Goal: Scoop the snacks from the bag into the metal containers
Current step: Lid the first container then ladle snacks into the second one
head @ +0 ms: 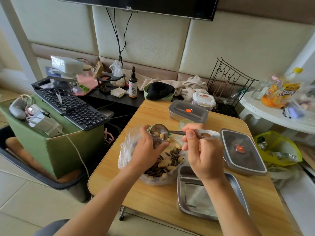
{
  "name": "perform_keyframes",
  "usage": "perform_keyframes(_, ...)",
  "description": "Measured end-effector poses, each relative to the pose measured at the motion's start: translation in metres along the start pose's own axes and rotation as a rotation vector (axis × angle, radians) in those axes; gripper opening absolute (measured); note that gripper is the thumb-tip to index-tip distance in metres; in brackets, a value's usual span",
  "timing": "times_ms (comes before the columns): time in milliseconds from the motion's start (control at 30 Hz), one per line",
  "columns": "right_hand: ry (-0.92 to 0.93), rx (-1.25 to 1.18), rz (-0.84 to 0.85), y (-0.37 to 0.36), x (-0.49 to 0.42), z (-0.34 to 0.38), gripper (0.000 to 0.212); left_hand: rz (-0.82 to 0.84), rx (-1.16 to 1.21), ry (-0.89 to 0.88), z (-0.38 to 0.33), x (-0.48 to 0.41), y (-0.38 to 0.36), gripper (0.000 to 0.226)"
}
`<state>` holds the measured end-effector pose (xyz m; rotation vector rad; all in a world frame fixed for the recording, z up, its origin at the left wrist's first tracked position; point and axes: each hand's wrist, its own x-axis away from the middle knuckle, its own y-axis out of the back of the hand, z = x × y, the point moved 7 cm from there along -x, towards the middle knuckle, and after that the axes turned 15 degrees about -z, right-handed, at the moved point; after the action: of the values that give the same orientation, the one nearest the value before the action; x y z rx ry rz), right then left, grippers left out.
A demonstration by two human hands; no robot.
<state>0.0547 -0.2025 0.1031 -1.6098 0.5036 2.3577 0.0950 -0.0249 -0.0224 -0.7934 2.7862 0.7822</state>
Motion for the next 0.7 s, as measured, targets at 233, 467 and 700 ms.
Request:
perform_keyframes(233, -0.068, -0.036, -0.041, 0.007, 0.000, -0.001, 0.047, -0.100, -0.161, 0.047, 0.000, -0.004, 0.012, 0.057)
perform_keyframes(467, 0.049, -0.042, -0.076, 0.011, 0.000, 0.007, 0.049, -0.048, -0.096, -0.015, -0.009, -0.001, 0.006, 0.037)
perform_keyframes(700, 0.087, 0.000, -0.046, 0.008, -0.001, 0.008, 0.052, -0.045, -0.123, -0.032, -0.010, -0.001, 0.006, 0.040)
